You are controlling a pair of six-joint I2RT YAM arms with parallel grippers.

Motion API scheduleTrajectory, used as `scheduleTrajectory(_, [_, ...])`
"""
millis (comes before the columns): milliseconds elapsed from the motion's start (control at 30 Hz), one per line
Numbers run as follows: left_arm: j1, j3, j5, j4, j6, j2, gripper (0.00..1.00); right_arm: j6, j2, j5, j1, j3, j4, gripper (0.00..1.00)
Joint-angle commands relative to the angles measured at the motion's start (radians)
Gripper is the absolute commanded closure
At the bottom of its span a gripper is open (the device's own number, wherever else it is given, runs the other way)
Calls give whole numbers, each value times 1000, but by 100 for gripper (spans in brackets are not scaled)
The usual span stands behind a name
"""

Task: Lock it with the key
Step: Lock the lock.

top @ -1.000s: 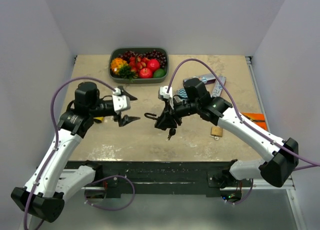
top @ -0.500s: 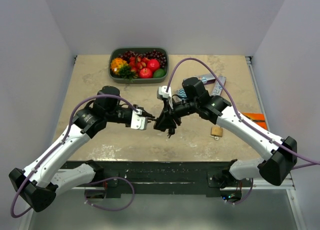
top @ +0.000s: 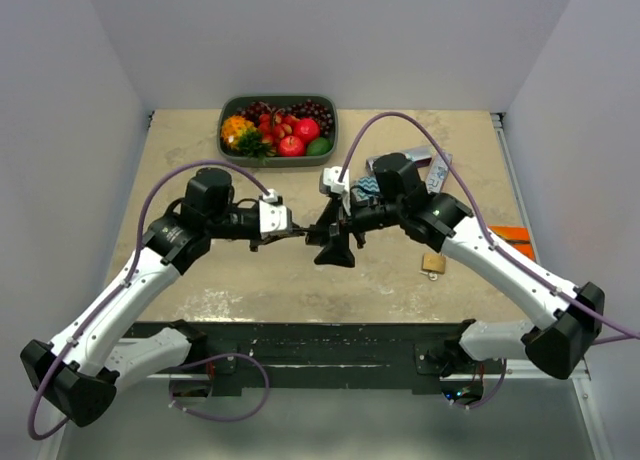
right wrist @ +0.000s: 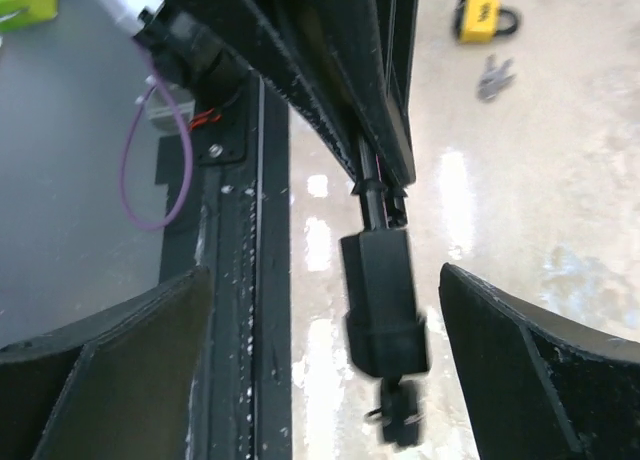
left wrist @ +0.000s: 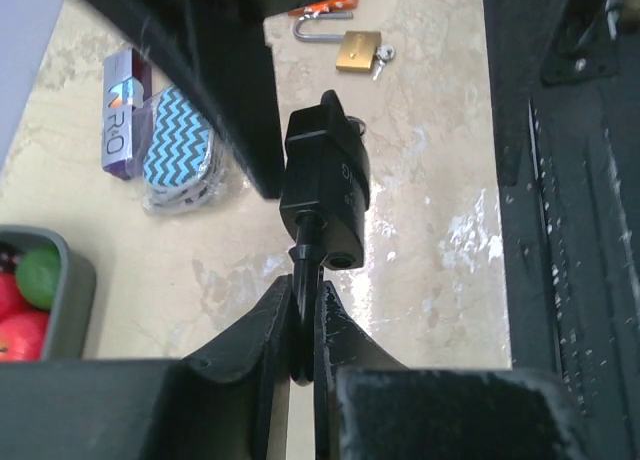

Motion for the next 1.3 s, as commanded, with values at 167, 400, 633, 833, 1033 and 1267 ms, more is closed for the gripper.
scheduleTrajectory(167, [125,32,317,297,-374,-55,100,-31,-250,161,-23,-65,103,1])
scheduleTrajectory(400, [125,43,397,436,-550,-49,100,27,-266,84,-28,-65,161,5])
scheduleTrajectory(633, [123,-19,397,680,-798,-68,100,61,-209,-5,-27,-56,189,15])
scheduleTrajectory(833, [123,-29,375,688,-825,-68,100,104,-203,-13,-25,-65,276,26])
scheduleTrajectory(1033, [123,-49,369,713,-850,-65,100,127,-203,-42,-25,-74,313,43])
scheduleTrajectory(1267, [123,-58,374,785,-925,-59,100,151,-186,-80,-27,-76,342,65])
